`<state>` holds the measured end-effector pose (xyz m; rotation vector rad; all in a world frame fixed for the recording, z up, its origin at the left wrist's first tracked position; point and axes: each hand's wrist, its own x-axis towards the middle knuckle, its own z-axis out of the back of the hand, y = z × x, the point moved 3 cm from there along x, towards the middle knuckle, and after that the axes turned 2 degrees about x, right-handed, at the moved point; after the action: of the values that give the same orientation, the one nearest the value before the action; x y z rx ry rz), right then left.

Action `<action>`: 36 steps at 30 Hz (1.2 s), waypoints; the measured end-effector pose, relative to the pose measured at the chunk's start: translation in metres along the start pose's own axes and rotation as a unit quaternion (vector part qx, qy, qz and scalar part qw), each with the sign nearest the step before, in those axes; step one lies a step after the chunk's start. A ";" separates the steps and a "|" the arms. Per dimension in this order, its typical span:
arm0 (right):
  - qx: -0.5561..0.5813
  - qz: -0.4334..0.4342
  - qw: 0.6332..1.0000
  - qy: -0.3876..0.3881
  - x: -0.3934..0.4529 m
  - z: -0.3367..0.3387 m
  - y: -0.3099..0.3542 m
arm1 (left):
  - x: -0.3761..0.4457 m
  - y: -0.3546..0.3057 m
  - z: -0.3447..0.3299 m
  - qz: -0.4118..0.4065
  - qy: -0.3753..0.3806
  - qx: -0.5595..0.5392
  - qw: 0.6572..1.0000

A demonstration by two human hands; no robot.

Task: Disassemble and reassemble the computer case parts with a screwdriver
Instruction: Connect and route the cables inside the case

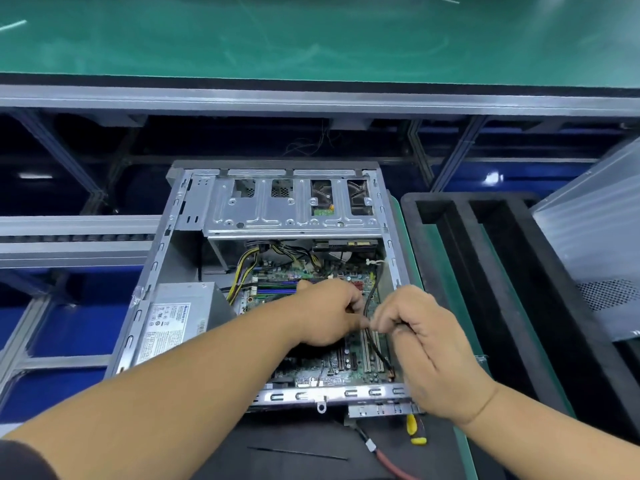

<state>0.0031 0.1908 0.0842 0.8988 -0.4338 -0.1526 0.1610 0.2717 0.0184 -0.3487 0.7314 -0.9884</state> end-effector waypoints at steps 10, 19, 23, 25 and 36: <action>-0.110 0.012 0.992 0.056 0.006 -0.005 0.004 | -0.013 -0.001 0.026 0.004 -0.081 0.031 0.996; -0.130 0.003 0.990 0.063 0.006 -0.007 0.005 | -0.038 0.056 0.054 0.226 -0.198 -0.104 0.948; -0.138 -0.001 0.989 0.060 0.006 -0.007 0.006 | -0.015 0.052 0.045 0.271 -0.149 -0.243 0.920; -0.139 -0.001 0.988 0.059 0.006 -0.006 0.006 | -0.006 0.050 0.044 0.288 -0.148 -0.241 0.915; -0.149 -0.008 0.987 0.067 0.006 -0.006 0.004 | 0.002 0.060 0.050 0.307 -0.171 -0.146 0.925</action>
<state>0.0106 0.1962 0.0861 0.6145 -0.2703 -0.1653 0.2347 0.2991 0.0189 -0.4968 0.6085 -0.2098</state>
